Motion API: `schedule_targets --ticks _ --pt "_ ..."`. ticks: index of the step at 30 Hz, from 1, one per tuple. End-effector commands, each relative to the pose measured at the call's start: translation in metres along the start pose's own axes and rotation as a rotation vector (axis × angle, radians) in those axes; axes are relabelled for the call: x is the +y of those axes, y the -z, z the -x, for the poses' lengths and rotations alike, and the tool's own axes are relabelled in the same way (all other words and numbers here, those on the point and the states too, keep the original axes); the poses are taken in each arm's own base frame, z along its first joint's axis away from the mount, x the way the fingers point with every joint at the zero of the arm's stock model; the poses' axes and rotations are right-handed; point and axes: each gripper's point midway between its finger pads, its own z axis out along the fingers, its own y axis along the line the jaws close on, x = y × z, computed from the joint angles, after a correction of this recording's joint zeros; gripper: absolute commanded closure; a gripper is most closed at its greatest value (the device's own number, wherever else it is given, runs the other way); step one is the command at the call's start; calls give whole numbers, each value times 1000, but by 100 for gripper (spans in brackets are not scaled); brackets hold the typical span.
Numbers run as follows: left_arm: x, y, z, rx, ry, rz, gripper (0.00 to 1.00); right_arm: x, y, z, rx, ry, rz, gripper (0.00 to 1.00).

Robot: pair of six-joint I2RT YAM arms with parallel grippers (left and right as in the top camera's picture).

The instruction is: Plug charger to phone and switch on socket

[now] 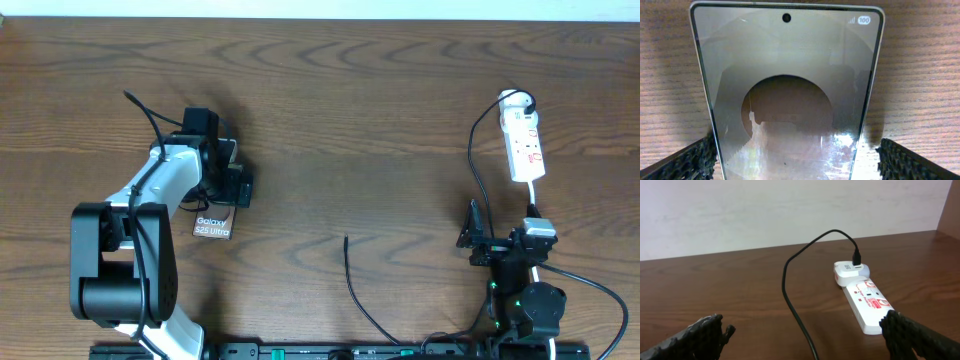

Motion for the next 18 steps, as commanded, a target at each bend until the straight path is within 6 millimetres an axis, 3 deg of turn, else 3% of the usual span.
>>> schedule_targets --ticks 1,18 --pt "7 -3 -6 17 -13 39 0 2 0 -1 2 10 10 1" --pt "9 -9 -16 39 -13 51 0 2 0 -1 2 10 10 1"
